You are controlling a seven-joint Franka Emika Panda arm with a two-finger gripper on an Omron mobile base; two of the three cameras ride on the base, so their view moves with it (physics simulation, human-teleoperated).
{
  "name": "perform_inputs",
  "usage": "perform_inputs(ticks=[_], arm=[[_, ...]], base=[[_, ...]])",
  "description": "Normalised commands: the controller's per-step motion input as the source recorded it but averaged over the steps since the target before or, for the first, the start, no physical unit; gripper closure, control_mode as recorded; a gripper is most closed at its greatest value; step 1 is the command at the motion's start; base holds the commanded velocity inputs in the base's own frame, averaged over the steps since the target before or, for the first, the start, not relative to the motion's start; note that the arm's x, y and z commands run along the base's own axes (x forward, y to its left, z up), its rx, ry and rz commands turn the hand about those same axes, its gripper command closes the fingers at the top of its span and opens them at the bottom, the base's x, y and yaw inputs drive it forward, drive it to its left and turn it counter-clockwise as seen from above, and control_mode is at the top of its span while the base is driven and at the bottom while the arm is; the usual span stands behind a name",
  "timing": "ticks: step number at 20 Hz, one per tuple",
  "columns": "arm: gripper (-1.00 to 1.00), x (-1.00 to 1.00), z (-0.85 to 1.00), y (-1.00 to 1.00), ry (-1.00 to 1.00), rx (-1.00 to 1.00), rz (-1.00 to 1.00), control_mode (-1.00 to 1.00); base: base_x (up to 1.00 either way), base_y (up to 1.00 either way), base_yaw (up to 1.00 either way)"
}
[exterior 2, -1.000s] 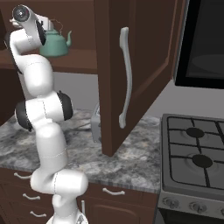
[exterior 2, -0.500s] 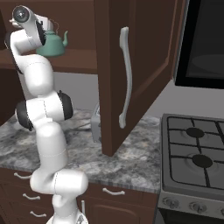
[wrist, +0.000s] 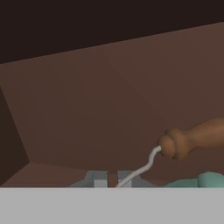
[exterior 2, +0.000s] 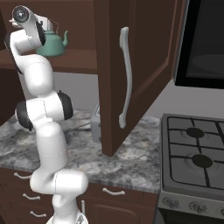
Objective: Open the cabinet, pick the kettle from the cabinet, and place it in the sink.
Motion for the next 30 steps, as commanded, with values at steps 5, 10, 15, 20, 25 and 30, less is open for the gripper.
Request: perform_inputs(ticks=[5, 10, 15, 20, 25, 30], arm=[[1.0, -0.03, 0.0, -0.04, 0.01, 0.02, 0.0, -1.0], [1.0, -0.05, 0.0, -0.08, 0.0, 0.04, 0.0, -1.0], [1.0, -0.06, 0.0, -0.11, 0.0, 0.05, 0.0, -1.0], [1.0, -0.06, 0.0, -0.06, 0.0, 0.03, 0.0, -1.0], [1.0, -0.06, -0.01, -0.02, 0.0, 0.01, 0.0, -1.0], [1.0, -0.1, -0.11, 0.0, 0.03, 0.0, 0.0, -1.0]], base=[[0.0, 0.0, 0.0], [0.0, 0.0, 0.0], [0.0, 0.0, 0.0], [0.0, 0.0, 0.0], [0.0, 0.0, 0.0], [0.0, 0.0, 0.0]])
